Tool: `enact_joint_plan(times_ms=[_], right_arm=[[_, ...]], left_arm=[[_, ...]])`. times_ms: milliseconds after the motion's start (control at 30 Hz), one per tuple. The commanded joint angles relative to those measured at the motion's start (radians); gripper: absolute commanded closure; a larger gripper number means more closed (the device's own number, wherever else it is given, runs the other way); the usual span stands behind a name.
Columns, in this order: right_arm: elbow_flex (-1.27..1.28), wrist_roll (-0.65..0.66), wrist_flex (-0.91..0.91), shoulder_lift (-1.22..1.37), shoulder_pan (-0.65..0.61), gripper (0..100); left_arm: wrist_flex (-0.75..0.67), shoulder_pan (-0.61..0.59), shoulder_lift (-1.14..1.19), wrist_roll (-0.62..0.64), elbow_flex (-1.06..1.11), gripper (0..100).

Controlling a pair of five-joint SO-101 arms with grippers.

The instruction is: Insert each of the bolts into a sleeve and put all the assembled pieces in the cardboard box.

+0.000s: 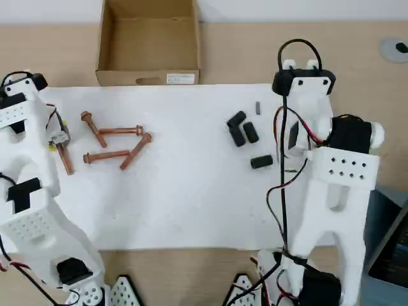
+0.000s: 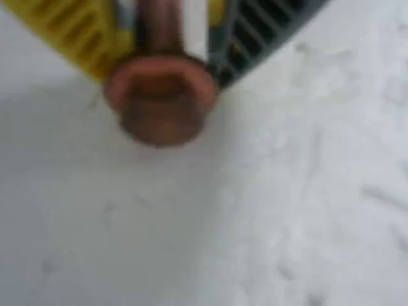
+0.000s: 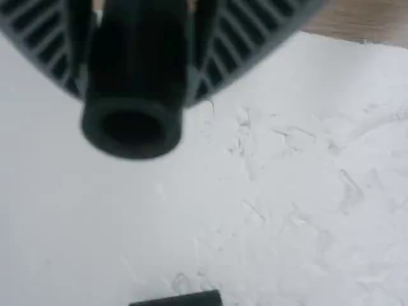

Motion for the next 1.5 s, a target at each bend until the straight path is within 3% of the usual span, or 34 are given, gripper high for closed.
enact_joint_plan(times_ms=[0,267,400,900,1067,1233,1467], right_arm=[[-0.002,0.006,0.017,-0.036,0.01,98.8],[-0.002,0.006,0.017,-0.036,0.01,98.8],[-0.008,0.006,0.018,-0.044,0.008,98.8],[-0.062,0.023,0.023,-0.209,0.008,98.8],[-0.062,0.078,0.023,-0.331,0.015,98.8],[0.004,0.084,0.023,-0.452,0.015,98.8],[0.225,0.051,-0.04,-0.57,0.015,98.9]], left_arm=[[0.014,0.0,0.012,-0.005,-0.029,93],[0.057,0.009,0.012,-0.005,-0.037,99],[0.149,0.025,-0.021,-0.005,-0.081,100],[0.539,0.19,-0.415,0.003,-0.221,100],[0.563,0.193,-0.575,0.002,-0.218,100],[0.563,0.245,-0.8,-0.003,-0.126,100],[0.489,0.39,-1.13,0.051,0.212,100]])
